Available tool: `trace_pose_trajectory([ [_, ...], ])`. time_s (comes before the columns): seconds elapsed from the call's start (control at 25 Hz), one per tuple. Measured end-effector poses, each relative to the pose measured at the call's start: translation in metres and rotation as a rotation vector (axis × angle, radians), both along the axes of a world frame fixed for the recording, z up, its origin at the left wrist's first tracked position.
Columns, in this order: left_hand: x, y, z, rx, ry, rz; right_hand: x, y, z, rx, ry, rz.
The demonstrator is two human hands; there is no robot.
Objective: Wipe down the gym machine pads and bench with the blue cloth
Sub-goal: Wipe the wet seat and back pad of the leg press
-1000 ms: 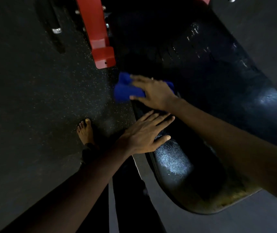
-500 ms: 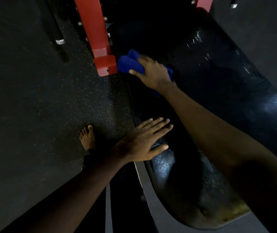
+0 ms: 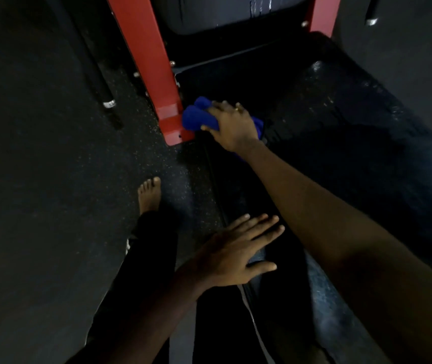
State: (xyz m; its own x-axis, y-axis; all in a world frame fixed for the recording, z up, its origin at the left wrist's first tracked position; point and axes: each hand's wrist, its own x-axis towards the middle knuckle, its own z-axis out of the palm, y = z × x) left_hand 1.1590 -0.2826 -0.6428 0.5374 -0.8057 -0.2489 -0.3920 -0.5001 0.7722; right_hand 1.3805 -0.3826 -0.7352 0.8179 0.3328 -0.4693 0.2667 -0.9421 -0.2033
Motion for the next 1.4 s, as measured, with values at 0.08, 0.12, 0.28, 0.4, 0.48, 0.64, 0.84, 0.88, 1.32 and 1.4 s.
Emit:
trace_pose_trajectory([
  [0.08, 0.006, 0.003, -0.004, -0.012, -0.037, -0.043, 0.014, 0.003, -0.002, 0.037, 0.001, -0.093],
  [0.12, 0.01, 0.005, -0.007, -0.015, -0.056, -0.053, 0.007, 0.002, 0.003, 0.076, 0.026, -0.109],
  [0.28, 0.042, 0.012, -0.017, -0.016, -0.09, 0.012, -0.069, -0.048, 0.046, 0.176, 0.085, 0.08],
  [0.4, 0.074, 0.025, -0.036, 0.038, -0.146, 0.065, -0.069, -0.082, 0.042, 0.143, 0.012, 0.054],
  [0.48, 0.091, 0.036, -0.054, 0.124, -0.136, 0.113, -0.022, -0.084, 0.016, 0.042, -0.031, -0.096],
  [0.64, 0.105, 0.032, -0.065, 0.244, -0.108, 0.136, 0.059, -0.086, -0.011, -0.046, -0.018, -0.401],
  [0.84, 0.118, 0.018, -0.064, 0.314, -0.009, 0.106, -0.019, -0.099, 0.048, 0.094, 0.038, -0.353],
  [0.88, 0.119, 0.019, -0.066, 0.319, 0.008, 0.086, -0.052, -0.104, 0.065, 0.096, 0.049, -0.338],
  [1.32, 0.123, 0.023, -0.067, 0.25, 0.061, 0.053, 0.078, -0.085, -0.01, -0.092, -0.024, -0.55],
  [1.4, 0.122, 0.021, -0.067, 0.209, 0.007, 0.068, 0.067, -0.03, -0.014, 0.001, 0.058, -0.284],
])
